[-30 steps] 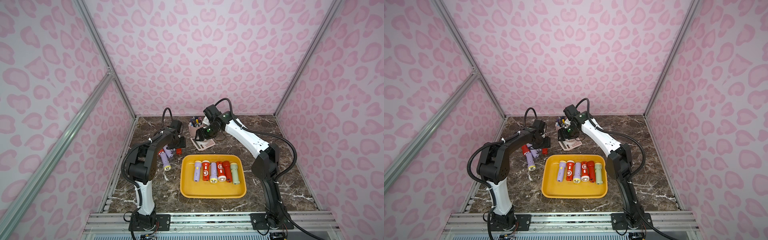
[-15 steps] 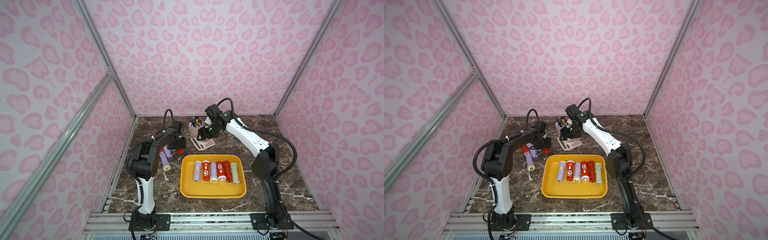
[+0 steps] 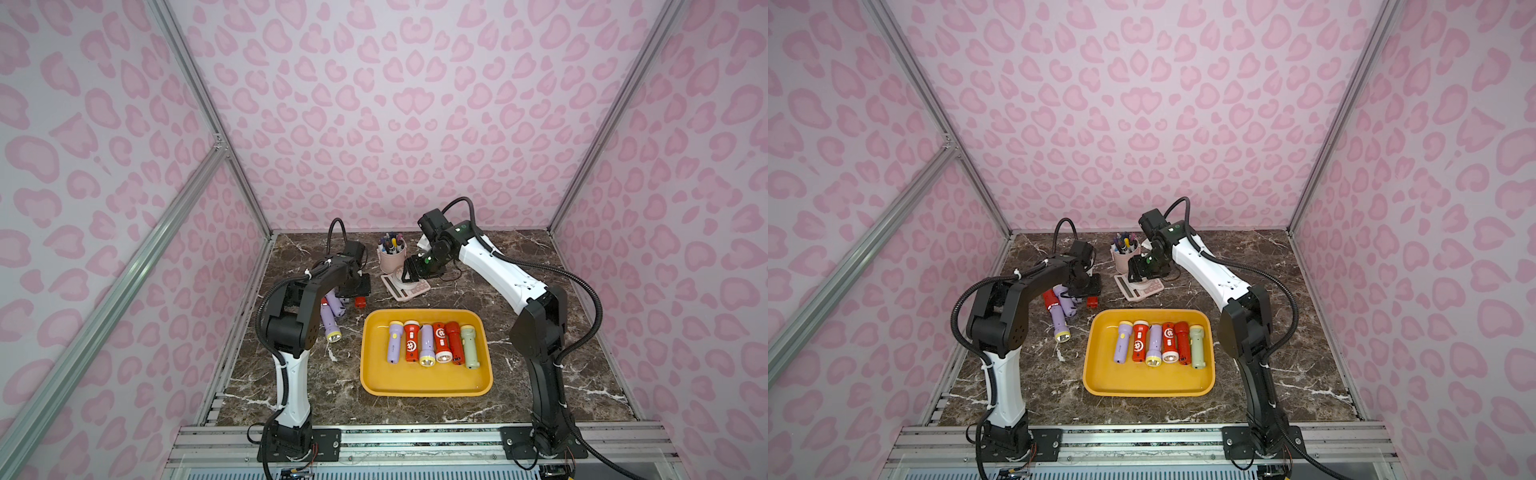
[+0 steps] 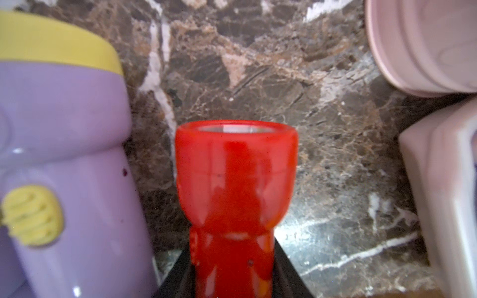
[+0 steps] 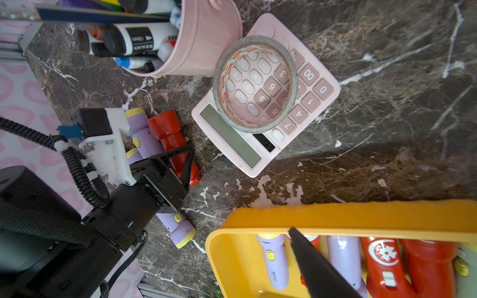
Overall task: Put the flashlights into the storage boxes
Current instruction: Pick up the flashlight from the center of the board.
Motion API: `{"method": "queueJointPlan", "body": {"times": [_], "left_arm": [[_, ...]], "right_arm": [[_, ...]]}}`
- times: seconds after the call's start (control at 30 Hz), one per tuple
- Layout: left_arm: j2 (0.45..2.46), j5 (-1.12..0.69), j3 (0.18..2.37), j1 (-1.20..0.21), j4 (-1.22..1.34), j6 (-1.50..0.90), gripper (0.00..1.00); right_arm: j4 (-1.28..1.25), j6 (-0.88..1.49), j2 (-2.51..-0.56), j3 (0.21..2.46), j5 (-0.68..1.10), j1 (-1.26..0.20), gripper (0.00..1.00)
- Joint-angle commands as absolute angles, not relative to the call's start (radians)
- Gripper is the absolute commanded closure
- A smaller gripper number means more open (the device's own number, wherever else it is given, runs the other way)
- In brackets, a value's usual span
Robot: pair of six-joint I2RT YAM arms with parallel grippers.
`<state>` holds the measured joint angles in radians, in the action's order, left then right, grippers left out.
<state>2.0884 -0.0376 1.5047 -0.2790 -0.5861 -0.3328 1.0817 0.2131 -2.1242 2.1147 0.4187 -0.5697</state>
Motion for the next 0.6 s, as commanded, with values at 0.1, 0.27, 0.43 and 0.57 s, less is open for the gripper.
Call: {"method": "queueJointPlan", "body": {"times": [0.1, 0.27, 0.43, 0.57], "left_arm": [[2.058, -0.045, 1.528, -0.279, -0.629, -0.348, 0.71], [2.011, -0.030, 1.557, -0.283, -0.679, -0.358, 0.71], [1.949, -0.006, 1.583, -0.298, -0.742, -0.380, 0.71], [1.881, 0.024, 1.583, -0.339, -0.800, -0.393, 0.71]], "right_arm": [[1.036, 0.199, -2.074, 2.028, 0.414, -0.563, 0.36], [0.997, 0.199, -2.026, 1.946, 0.429, -0.553, 0.36], [0.966, 0.200, -1.974, 1.869, 0.440, -0.542, 0.36], [0.944, 0.197, -1.927, 1.794, 0.455, -0.539, 0.36]]}}
